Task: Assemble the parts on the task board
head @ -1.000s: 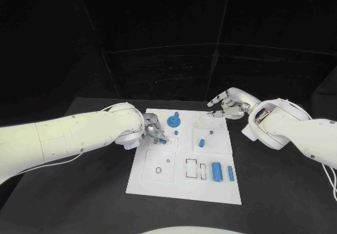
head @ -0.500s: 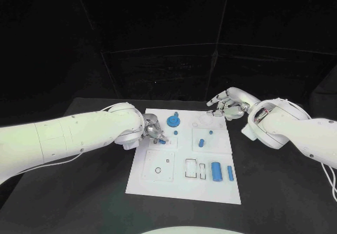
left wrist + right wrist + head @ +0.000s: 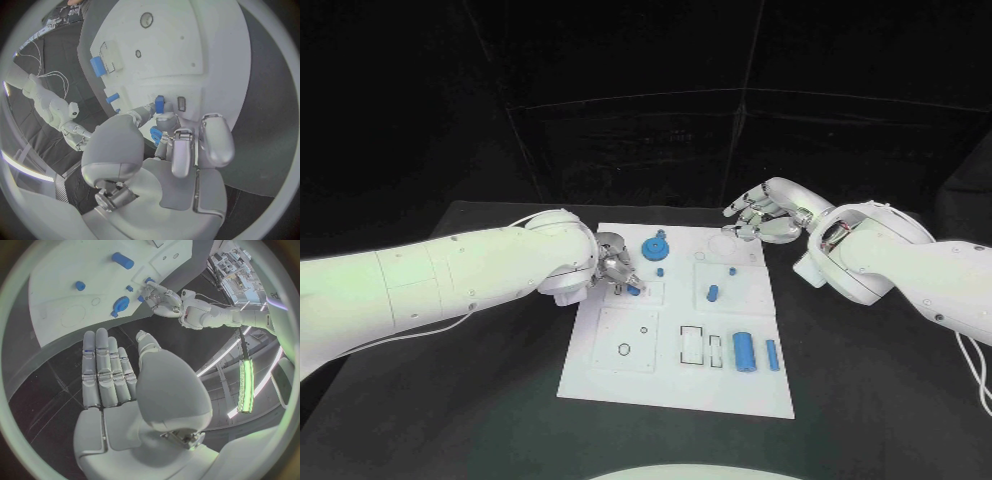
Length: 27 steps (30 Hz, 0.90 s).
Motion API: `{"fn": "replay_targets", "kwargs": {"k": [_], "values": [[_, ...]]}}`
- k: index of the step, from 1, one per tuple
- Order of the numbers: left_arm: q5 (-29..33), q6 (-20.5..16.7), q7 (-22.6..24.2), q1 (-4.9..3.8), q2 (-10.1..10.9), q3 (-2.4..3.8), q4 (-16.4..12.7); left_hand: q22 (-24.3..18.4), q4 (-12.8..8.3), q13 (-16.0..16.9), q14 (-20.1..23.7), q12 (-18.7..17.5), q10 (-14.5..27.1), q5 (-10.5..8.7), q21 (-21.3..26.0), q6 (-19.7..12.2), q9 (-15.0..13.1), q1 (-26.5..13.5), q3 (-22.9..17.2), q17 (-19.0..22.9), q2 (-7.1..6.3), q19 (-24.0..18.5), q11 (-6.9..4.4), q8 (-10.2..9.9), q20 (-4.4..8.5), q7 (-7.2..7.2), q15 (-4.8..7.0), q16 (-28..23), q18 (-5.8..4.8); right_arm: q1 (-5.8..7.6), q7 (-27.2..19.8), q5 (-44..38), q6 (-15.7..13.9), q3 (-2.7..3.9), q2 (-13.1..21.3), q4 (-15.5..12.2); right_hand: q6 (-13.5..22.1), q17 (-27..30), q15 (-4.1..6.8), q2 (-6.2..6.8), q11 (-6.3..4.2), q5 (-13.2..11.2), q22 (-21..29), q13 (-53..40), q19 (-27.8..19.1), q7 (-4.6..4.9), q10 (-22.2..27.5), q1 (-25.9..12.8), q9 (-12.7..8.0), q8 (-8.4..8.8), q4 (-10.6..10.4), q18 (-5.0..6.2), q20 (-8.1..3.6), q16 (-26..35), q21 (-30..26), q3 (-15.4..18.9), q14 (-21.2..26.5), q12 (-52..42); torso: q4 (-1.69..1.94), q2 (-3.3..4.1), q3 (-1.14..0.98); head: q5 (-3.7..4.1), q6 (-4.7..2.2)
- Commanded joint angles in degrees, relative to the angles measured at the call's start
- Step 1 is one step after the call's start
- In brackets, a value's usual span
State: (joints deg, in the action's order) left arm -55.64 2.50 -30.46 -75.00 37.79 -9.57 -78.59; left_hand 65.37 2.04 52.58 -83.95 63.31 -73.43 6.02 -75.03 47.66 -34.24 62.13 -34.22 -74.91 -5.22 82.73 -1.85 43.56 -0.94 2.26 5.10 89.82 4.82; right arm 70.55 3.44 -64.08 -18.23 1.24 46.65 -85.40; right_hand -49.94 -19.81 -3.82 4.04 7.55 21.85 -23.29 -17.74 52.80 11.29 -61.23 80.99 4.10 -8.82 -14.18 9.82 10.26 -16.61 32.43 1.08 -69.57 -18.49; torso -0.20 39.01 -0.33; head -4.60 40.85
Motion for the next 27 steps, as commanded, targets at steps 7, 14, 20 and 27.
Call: {"fn": "replay_targets", "kwargs": {"k": [7,14,20,27], "values": [[-0.2,2.4,-0.5,0.08,-0.6,-0.08,0.2,0.5,-1.4,0.3,-6.0,0.9,-0.4,-0.18,-0.3,2.0,0.1,-2.9,1.1,-15.1,-0.51,0.5,-0.6,0.5,0.45,-0.71,0.71,0.2,-0.13,0.13,-1.1,1.6,-0.6,0.05,0.1,-0.2,0.9,3.5,-0.67,0.2,0.31,0.5,4.4,7.0,2.5,0.67,-1.0,0.9,-0.1,-1.09,-0.4,0.66,0.39,6.8,-6.0,1.8,-1.7,2.1,0.02,0.0,-0.01,0.26,0.11],[-0.2,3.0,-0.7,0.07,-0.8,-0.07,0.7,0.9,-0.2,0.6,-6.0,1.3,-0.6,-0.23,-0.5,2.6,0.2,-3.7,4.2,-15.1,-0.5,0.6,-0.71,0.6,0.59,-0.83,0.83,0.2,-0.19,0.13,-1.1,1.8,-0.4,0.05,0.0,-0.2,1.4,5.4,-1.52,-0.12,0.93,0.6,6.5,9.6,2.1,1.26,0.2,1.1,-0.1,-1.78,-0.2,0.54,1.22,10.0,-9.3,2.7,-0.1,2.4,-0.03,0.01,-0.01,0.31,0.08],[-0.2,3.1,-1.0,0.05,-1.2,-0.06,1.2,1.1,0.5,0.6,-6.0,1.4,-0.7,-0.25,-0.6,2.9,0.2,-4.0,6.0,-15.1,-0.25,0.6,-0.73,0.7,0.63,-0.87,0.86,0.2,-0.24,0.13,-0.9,2.0,-0.2,0.05,0.0,-0.1,1.8,6.3,-1.87,-0.29,1.23,0.6,7.5,10.9,2.2,1.5,0.9,1.0,-0.1,-2.14,0.0,0.55,1.55,11.2,-10.8,3.2,0.3,2.4,0.07,0.03,-0.01,0.57,0.12],[-0.2,3.6,-1.6,0.04,-1.6,-0.06,1.7,1.5,1.7,0.7,-6.0,1.6,-0.8,-0.26,-0.8,3.3,0.3,-4.5,8.9,-15.1,0.0,0.7,-0.78,0.7,0.65,-0.94,0.88,0.2,-0.3,0.13,-0.5,2.1,0.5,0.05,-0.1,0.1,2.1,7.3,-2.28,-0.49,1.54,0.5,8.6,12.1,2.1,1.74,1.6,0.8,-0.1,-2.61,0.1,0.52,1.92,12.4,-12.4,3.9,1.0,2.2,0.08,0.03,-0.01,0.53,0.21]]}}
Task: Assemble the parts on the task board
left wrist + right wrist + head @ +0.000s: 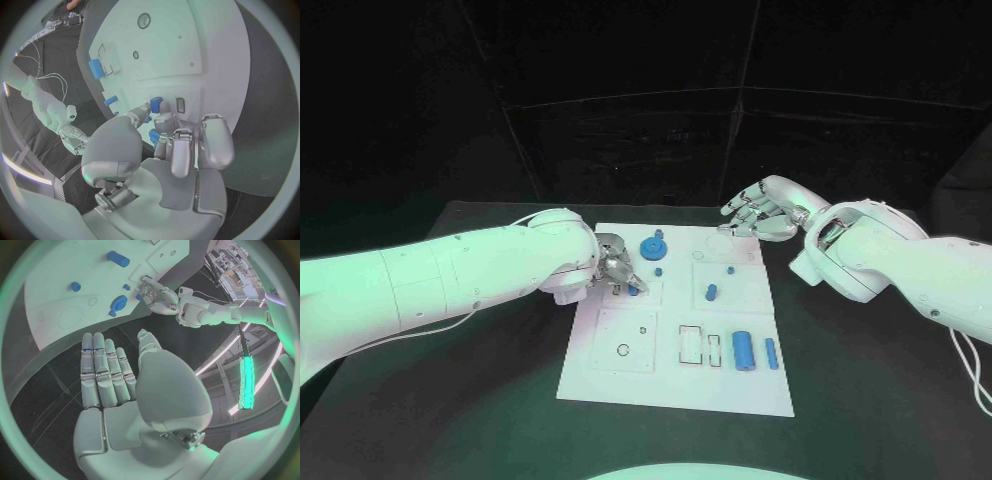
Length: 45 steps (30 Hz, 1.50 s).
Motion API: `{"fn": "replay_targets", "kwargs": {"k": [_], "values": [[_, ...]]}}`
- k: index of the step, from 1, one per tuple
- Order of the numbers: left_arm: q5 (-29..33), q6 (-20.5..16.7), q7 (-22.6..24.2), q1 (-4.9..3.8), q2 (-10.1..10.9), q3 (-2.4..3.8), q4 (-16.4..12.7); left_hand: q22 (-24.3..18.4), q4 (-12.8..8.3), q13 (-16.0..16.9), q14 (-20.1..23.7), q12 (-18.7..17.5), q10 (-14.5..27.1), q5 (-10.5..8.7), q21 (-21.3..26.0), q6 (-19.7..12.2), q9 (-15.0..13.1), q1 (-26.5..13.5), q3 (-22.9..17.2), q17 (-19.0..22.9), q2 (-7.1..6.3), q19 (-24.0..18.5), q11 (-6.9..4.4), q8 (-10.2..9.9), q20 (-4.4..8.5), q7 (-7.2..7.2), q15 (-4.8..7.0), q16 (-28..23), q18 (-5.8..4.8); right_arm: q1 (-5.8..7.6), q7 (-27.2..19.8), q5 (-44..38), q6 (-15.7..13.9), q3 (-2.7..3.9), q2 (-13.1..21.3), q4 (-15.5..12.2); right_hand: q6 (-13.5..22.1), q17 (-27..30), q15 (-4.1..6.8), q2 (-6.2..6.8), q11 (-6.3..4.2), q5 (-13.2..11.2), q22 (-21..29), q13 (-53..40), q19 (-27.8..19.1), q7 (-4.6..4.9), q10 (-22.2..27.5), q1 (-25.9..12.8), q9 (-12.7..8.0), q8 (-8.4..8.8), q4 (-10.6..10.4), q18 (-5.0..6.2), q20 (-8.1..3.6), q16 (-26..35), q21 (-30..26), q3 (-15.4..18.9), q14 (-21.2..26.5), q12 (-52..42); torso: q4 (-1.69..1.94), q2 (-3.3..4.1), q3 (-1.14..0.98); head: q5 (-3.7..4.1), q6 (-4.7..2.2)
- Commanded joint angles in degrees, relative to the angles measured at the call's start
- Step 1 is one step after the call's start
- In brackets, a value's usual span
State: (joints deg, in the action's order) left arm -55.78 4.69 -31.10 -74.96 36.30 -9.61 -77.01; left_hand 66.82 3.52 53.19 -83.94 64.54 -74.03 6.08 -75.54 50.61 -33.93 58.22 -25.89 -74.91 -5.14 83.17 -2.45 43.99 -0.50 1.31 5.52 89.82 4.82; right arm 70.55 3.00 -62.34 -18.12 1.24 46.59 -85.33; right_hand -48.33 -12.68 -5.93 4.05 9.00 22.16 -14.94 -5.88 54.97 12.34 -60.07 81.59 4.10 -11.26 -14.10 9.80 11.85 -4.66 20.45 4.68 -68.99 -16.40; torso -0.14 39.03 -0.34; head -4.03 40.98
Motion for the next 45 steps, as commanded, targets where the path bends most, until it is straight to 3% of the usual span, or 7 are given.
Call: {"fn": "replay_targets", "kwargs": {"k": [1,9,21,26,32,38,45], "values": [[0.0,1.5,-1.0,-0.01,-0.1,-0.02,0.1,0.1,0.5,0.2,-6.1,0.5,-0.3,-0.31,-0.2,0.4,0.0,-0.7,1.2,-15.1,0.0,0.3,-0.18,0.3,0.22,-0.01,0.48,0.2,-0.3,0.13,0.0,0.4,0.5,0.05,-0.1,0.0,0.5,0.3,-0.2,-0.51,0.11,0.2,0.3,0.3,0.0,0.71,0.5,0.2,-0.1,-0.21,0.0,0.54,0.36,0.6,-0.6,0.4,0.5,0.1,0.02,0.0,-0.01,-0.03,0.09],[0.0,1.2,-1.2,-0.02,-0.3,-0.01,0.6,0.3,3.1,0.1,-6.1,0.7,-0.3,-0.47,-0.3,0.7,0.1,-2.2,6.0,-15.1,0.16,0.3,-0.13,0.3,0.21,0.07,0.42,0.2,-0.33,0.13,0.1,0.5,0.5,0.05,-0.2,0.1,0.9,1.2,-0.55,-0.69,0.4,0.2,1.2,1.3,-0.1,0.94,1.3,0.0,-0.1,-0.61,0.1,0.52,0.69,1.0,-1.9,1.0,1.3,-0.2,0.01,-0.04,0.01,-0.04,-0.03],[0.0,-0.1,-0.4,-0.07,0.7,0.28,-0.6,0.7,7.3,0.4,-6.1,1.0,-0.5,-3.41,-0.4,0.8,0.0,-3.8,15.8,-15.1,-2.0,0.4,-0.46,0.4,0.57,-0.32,0.76,0.2,-0.37,0.12,0.0,0.7,0.5,0.05,-0.3,0.4,1.2,1.8,-0.76,-0.81,0.59,0.1,1.8,1.8,-0.1,1.08,1.8,0.0,-0.1,-0.89,0.3,0.52,0.88,1.1,-2.8,1.3,1.8,-0.4,0.03,-0.01,0.08,0.07,-0.12],[0.0,-1.1,0.2,-0.12,1.5,2.48,-1.9,0.5,8.9,0.2,-6.1,0.9,-0.3,-3.44,-0.2,0.5,-0.1,-3.8,19.2,-15.1,-2.89,0.4,-0.52,0.4,0.74,-0.36,0.87,0.2,-0.33,0.12,-0.1,1.0,0.4,0.05,-0.4,0.9,1.2,2.0,-0.8,-0.89,0.62,0.2,1.9,1.9,-0.1,1.11,2.0,0.1,-0.1,-0.96,0.3,0.52,0.92,1.1,-2.9,1.3,1.9,-0.4,0.07,-0.02,0.11,0.15,-0.16],[0.0,1.6,0.8,-0.76,2.6,6.32,-2.4,-0.9,9.7,-1.6,-6.1,-0.4,1.0,-3.38,0.9,-1.5,-0.2,0.5,21.5,-15.1,-0.88,-0.1,-0.11,-0.2,0.66,0.2,0.63,0.2,-0.09,0.12,-0.2,1.2,0.2,0.04,-0.6,1.2,1.3,2.3,-0.9,-0.95,0.72,0.3,2.1,2.0,0.0,1.18,2.3,0.1,-0.1,-1.08,0.5,0.52,1.01,1.1,-3.3,1.4,2.2,-0.4,0.07,-0.03,0.04,0.16,-0.41],[0.0,7.6,0.8,-2.53,2.3,7.49,1.0,-3.1,9.5,-4.4,-6.1,-2.1,3.2,-3.36,2.6,-4.8,1.7,4.1,23.2,-15.1,1.47,-0.9,1.33,-3.0,-0.33,1.86,-0.6,0.2,0.27,0.12,-0.2,1.4,0.1,0.04,-0.7,1.5,1.4,2.3,-0.92,-0.96,0.73,0.3,2.2,2.1,0.0,1.19,2.4,0.2,-0.1,-1.11,0.5,0.52,1.03,1.1,-3.4,1.5,2.3,-0.5,0.1,-0.09,-0.01,0.02,-0.54],[-0.4,10.1,2.3,-3.47,-0.8,7.63,9.5,-3.2,10.5,-5.0,-6.1,-2.2,4.0,-3.41,2.8,-6.2,3.5,4.6,25.6,-15.1,2.21,-0.9,2.17,-4.9,-1.08,2.85,-1.36,0.2,0.32,0.12,-0.2,1.5,0.2,0.04,-0.9,1.5,1.4,2.4,-0.94,-1.0,0.75,0.3,2.3,2.1,0.0,1.2,2.5,0.2,-0.1,-1.15,0.5,0.52,1.05,1.1,-3.5,1.5,2.3,-0.5,-0.04,0.03,-0.06,-0.39,-0.78]]}}
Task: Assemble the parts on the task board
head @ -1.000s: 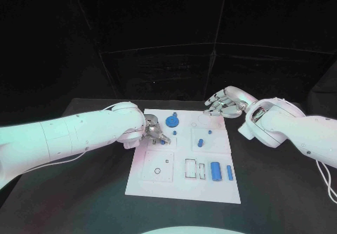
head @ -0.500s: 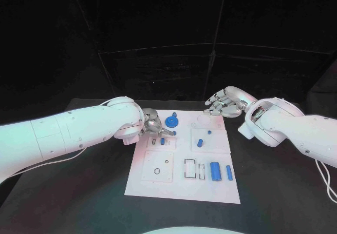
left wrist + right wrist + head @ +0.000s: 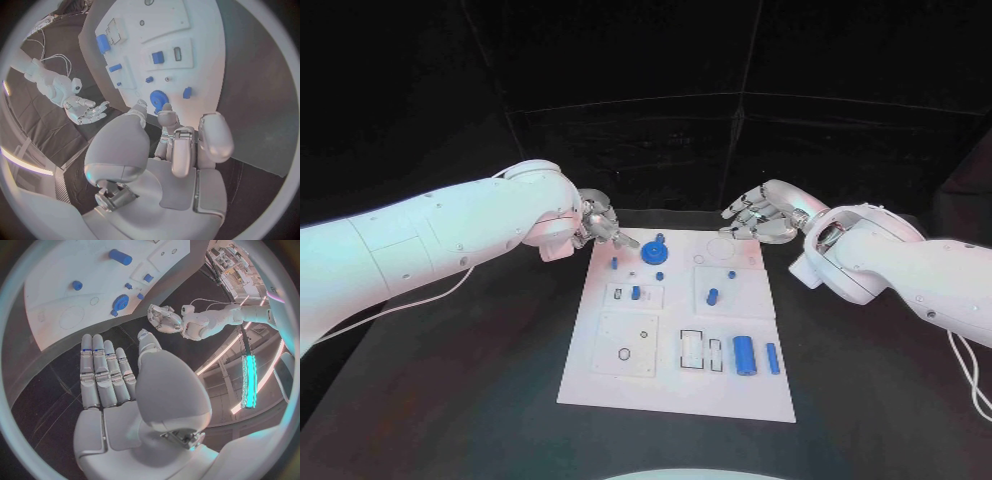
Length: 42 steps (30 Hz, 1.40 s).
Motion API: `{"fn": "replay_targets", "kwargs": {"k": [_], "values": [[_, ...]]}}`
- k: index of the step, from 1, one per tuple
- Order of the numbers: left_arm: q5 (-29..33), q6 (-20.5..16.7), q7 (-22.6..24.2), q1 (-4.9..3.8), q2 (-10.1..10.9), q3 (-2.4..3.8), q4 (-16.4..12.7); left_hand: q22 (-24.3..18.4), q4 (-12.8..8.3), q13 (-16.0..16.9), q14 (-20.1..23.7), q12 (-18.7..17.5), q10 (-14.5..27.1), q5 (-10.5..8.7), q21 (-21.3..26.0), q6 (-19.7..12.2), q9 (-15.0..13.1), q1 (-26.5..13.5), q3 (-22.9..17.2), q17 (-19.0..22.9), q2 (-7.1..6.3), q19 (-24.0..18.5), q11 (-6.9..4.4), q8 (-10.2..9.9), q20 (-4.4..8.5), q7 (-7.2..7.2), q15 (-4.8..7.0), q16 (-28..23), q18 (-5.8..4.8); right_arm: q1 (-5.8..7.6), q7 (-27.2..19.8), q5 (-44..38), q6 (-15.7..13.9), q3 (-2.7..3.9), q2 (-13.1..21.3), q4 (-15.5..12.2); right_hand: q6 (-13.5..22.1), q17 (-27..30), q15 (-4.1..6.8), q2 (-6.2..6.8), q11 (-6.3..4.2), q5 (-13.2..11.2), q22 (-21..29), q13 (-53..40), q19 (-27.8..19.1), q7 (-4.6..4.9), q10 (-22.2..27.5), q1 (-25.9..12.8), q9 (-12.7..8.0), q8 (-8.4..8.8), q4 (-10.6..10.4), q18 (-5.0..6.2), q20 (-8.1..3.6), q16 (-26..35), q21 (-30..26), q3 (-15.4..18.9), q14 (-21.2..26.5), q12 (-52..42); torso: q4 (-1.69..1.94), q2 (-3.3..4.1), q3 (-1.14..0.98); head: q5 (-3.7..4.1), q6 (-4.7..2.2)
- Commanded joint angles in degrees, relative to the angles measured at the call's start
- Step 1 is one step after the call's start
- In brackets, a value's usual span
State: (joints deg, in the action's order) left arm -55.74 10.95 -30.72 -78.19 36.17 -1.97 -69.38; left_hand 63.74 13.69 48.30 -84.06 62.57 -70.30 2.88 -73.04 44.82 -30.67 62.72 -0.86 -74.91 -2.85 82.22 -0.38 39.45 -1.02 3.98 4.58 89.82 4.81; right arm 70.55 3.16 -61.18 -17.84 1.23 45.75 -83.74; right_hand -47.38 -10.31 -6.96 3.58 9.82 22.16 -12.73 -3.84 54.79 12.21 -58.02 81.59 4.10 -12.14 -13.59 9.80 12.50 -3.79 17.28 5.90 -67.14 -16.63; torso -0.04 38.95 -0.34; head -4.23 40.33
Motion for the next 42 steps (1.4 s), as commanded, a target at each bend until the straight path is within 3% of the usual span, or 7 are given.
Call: {"fn": "replay_targets", "kwargs": {"k": [1,6,12,18,36,42], "values": [[-0.9,4.0,2.4,-0.29,-1.1,-0.05,2.9,-0.2,0.6,-0.2,-5.9,-0.2,0.3,-0.22,0.3,-0.4,0.4,-0.1,1.1,-15.1,-0.15,0.0,0.16,-0.5,-0.62,0.23,-0.45,0.2,0.34,0.12,-0.3,0.3,-0.1,0.05,-0.1,0.0,0.5,0.1,0.09,-0.53,-0.07,0.3,0.1,0.1,0.2,1.34,0.4,0.2,-0.1,-0.27,0.0,0.52,0.39,0.2,-0.3,0.3,0.5,-0.2,-0.23,0.14,0.0,-0.32,-0.19],[-3.9,5.2,4.3,-0.16,-3.5,-0.56,8.1,-0.1,1.5,-0.2,-5.9,-0.1,0.5,-0.22,0.3,-0.3,0.9,-0.4,2.6,-15.1,-0.24,0.0,0.24,-0.9,-0.74,0.28,-0.51,0.2,0.35,0.12,-0.4,0.3,0.0,0.05,-0.1,0.0,0.5,0.2,0.09,-0.72,-0.07,0.6,0.2,0.1,0.2,1.35,0.5,0.4,-0.1,-0.4,0.1,0.55,0.42,0.1,-0.5,0.2,0.5,-0.3,-0.21,0.26,0.18,-0.1,-0.13],[-4.9,6.6,4.8,0.23,-5.6,-1.36,12.0,0.3,1.9,0.2,-5.9,0.3,0.2,-0.22,0.1,0.4,1.2,0.3,3.1,-15.1,0.59,0.1,0.18,-0.9,-0.78,0.18,-0.49,0.2,0.31,0.12,-0.4,0.3,0.0,0.05,-0.3,0.0,0.6,0.5,0.09,-0.96,-0.06,1.4,0.5,0.1,0.5,1.36,0.7,0.6,-0.1,-0.63,0.3,0.58,0.45,0.1,-0.9,0.2,0.5,-0.6,-0.19,0.21,0.06,-0.2,0.04],[-5.6,7.6,4.5,0.62,-7.1,-1.71,14.7,0.7,2.6,0.7,-5.9,0.8,-0.1,-0.21,-0.1,1.5,1.5,0.3,4.3,-15.1,1.48,0.3,-0.02,-0.7,-0.73,-0.07,-0.36,0.2,0.27,0.11,-0.4,0.3,-0.2,0.05,-0.1,-0.1,0.6,0.8,0.08,-1.01,-0.05,2.0,0.7,0.1,0.6,1.36,0.8,0.7,-0.1,-0.77,0.5,0.59,0.47,0.1,-1.2,0.2,0.5,-0.7,-0.18,0.13,0.07,-0.3,0.13],[-5.9,12.4,5.6,1.38,-9.3,-1.93,17.9,1.9,1.9,1.3,-5.9,1.4,-0.5,-0.18,-0.8,3.0,1.9,2.9,4.9,-15.1,4.11,0.6,-0.4,-0.1,-0.48,-0.51,-0.04,0.2,0.07,0.12,-0.6,0.8,-0.7,0.05,-0.1,0.0,0.6,1.2,0.06,-1.15,-0.03,3.0,1.0,0.2,1.0,1.4,1.0,0.9,0.0,-1.1,0.7,0.6,0.48,0.0,-1.6,0.2,0.5,-0.9,-0.18,0.16,0.03,-0.25,0.33],[-5.9,13.1,5.5,1.49,-9.5,-2.0,18.1,2.0,1.8,1.5,-5.9,1.6,-0.7,-0.18,-1.0,3.2,1.9,3.3,5.0,-15.1,4.32,0.7,-0.45,0.0,-0.45,-0.57,0.0,0.2,0.04,0.12,-0.6,0.8,-0.7,0.05,-0.1,0.0,0.7,1.2,0.05,-1.16,-0.02,3.1,1.0,0.2,1.0,1.42,1.1,0.9,0.0,-1.13,0.7,0.59,0.49,0.0,-1.6,0.2,0.5,-0.9,-0.15,0.1,0.01,-0.27,0.42]]}}
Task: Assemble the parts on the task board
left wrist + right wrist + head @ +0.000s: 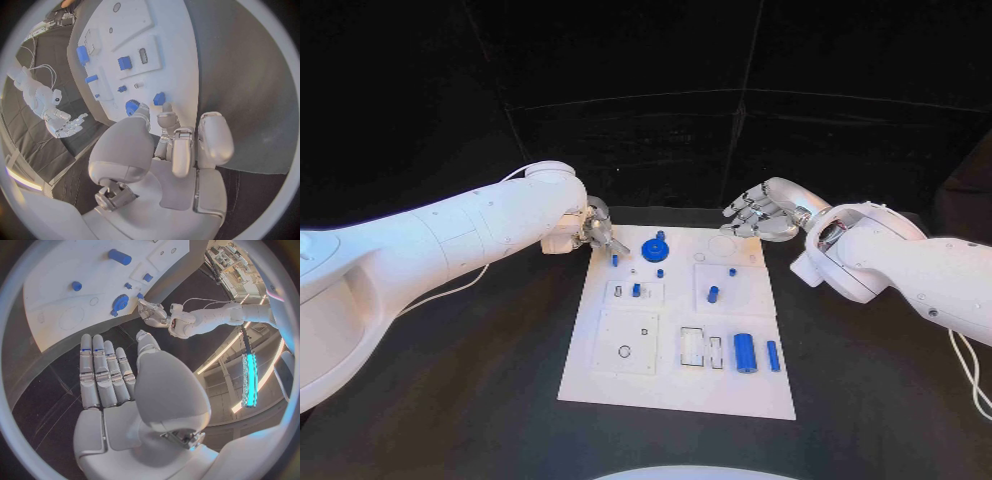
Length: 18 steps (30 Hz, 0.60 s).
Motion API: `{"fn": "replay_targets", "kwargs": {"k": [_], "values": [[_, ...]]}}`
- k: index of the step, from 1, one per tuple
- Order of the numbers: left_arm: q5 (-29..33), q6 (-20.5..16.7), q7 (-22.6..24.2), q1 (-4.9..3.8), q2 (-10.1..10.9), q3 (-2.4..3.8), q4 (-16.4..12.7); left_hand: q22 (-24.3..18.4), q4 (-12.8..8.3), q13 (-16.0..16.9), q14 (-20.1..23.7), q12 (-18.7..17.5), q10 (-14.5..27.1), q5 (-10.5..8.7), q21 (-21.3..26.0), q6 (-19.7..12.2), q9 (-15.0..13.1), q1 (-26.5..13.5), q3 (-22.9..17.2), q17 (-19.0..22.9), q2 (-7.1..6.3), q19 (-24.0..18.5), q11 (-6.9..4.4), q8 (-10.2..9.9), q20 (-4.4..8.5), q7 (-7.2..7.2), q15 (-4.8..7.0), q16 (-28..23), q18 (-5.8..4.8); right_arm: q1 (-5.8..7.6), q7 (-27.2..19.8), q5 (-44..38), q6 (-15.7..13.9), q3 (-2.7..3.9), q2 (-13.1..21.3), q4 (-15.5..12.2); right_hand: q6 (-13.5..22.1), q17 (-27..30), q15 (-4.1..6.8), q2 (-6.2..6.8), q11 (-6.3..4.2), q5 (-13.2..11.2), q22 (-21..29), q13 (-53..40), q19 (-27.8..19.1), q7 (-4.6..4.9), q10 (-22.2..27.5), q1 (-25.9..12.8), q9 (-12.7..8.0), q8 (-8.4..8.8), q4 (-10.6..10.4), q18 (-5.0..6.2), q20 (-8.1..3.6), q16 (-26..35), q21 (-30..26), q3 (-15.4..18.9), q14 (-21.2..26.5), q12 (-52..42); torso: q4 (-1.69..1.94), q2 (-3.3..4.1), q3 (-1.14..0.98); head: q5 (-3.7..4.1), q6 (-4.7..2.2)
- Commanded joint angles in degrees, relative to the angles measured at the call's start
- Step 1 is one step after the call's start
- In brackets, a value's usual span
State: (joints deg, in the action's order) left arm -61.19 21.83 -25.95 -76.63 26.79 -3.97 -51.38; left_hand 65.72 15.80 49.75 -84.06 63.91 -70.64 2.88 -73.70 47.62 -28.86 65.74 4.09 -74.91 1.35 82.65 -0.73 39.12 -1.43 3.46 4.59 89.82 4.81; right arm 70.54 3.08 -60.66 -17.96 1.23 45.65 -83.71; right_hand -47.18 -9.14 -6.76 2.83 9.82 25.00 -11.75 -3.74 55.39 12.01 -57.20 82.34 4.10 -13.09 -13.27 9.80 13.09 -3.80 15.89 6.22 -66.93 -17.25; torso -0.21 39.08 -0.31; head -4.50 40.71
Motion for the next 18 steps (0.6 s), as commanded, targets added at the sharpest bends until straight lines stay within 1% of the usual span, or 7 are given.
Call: {"fn": "replay_targets", "kwargs": {"k": [1,10,17,18], "values": [[-0.4,2.3,0.7,-0.06,-0.2,-0.02,0.2,0.2,-0.3,0.1,-5.9,0.3,-0.3,-0.18,-0.4,0.4,0.1,0.3,0.1,-15.1,0.16,0.3,-0.12,0.4,-0.03,-0.08,0.0,0.2,0.02,0.12,-0.5,0.3,-0.6,0.05,0.0,-0.1,0.5,0.0,-0.16,-0.41,-0.02,0.3,0.0,0.1,0.4,1.62,0.3,0.2,0.0,-0.19,0.3,0.59,-0.1,0.1,-0.3,-0.1,0.3,-0.3,0.05,0.0,0.02,0.0,0.06],[-0.4,2.7,0.4,0.0,-0.3,-0.08,0.6,0.3,-0.5,0.2,-5.9,0.4,-0.4,-0.18,-0.5,0.6,0.1,0.7,0.1,-15.1,0.32,0.3,-0.18,0.5,0.0,-0.15,0.04,0.2,-0.01,0.12,-0.5,0.3,-0.6,0.05,-0.1,-0.1,0.5,0.0,-0.16,-0.41,-0.02,0.3,0.0,0.1,0.4,1.62,0.3,0.2,0.0,-0.19,0.3,0.59,-0.1,0.1,-0.3,-0.1,0.3,-0.3,0.05,0.01,0.03,-0.09,0.12],[-0.4,2.7,0.4,0.03,-0.5,-0.12,0.9,0.5,-0.9,0.2,-5.9,0.5,-0.5,-0.17,-0.6,0.9,0.1,1.4,0.1,-15.1,0.74,0.4,-0.26,0.7,0.06,-0.23,0.11,0.2,-0.04,0.12,-0.5,0.4,-0.6,0.05,-0.1,0.0,0.5,0.1,-0.18,-0.44,0.0,0.5,0.1,0.1,0.4,1.63,0.3,0.2,0.0,-0.24,0.3,0.59,-0.09,0.1,-0.3,-0.1,0.4,-0.3,0.03,-0.01,0.03,-0.07,0.16],[-0.4,2.8,0.4,0.04,-0.5,-0.12,0.9,0.5,-0.9,0.2,-5.9,0.5,-0.5,-0.17,-0.6,0.9,0.2,1.6,0.1,-15.1,0.96,0.4,-0.28,0.8,0.08,-0.24,0.13,0.2,-0.04,0.12,-0.5,0.4,-0.6,0.05,-0.2,0.0,0.5,0.1,-0.18,-0.44,0.0,0.5,0.1,0.1,0.4,1.63,0.3,0.2,0.0,-0.24,0.3,0.59,-0.09,0.1,-0.3,-0.1,0.4,-0.3,0.05,0.0,0.04,-0.06,0.17]]}}
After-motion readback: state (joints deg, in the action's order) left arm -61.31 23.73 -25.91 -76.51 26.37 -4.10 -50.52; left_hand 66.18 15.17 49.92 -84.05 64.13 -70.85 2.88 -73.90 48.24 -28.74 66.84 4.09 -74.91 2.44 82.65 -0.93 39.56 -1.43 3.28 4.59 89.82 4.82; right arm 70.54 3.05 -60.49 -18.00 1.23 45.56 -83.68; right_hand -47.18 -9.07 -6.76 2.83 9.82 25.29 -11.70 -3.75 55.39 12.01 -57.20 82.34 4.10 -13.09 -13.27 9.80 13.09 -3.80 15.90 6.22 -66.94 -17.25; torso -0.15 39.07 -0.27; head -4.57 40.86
